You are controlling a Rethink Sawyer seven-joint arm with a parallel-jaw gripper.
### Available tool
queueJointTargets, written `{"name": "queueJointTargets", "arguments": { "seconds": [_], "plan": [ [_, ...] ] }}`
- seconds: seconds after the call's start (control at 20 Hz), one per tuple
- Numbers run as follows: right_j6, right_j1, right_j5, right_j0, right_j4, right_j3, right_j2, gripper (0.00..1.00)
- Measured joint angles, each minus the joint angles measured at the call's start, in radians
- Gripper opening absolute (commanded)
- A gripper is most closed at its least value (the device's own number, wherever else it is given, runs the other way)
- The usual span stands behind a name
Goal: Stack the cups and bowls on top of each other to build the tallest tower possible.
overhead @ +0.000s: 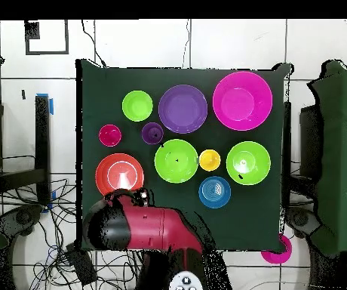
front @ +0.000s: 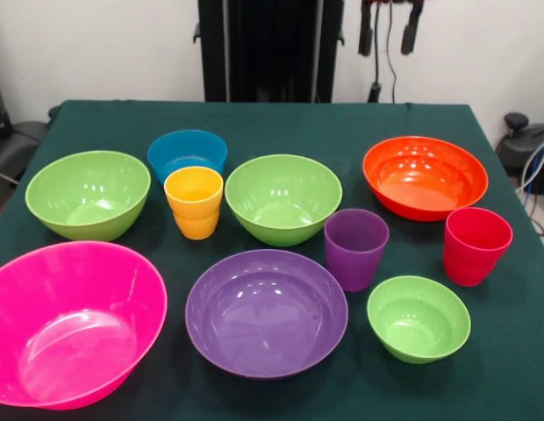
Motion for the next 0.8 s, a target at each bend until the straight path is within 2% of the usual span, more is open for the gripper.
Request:
{"name": "queueJointTargets", "arguments": {
  "seconds": [0.4,0.8],
  "plan": [
    [0.0,0.209,0.0,0.005,0.0,-0.126,-0.002,1.0],
    [0.0,0.348,-0.001,0.005,-0.013,-0.2,-0.006,1.0]
  ]
}}
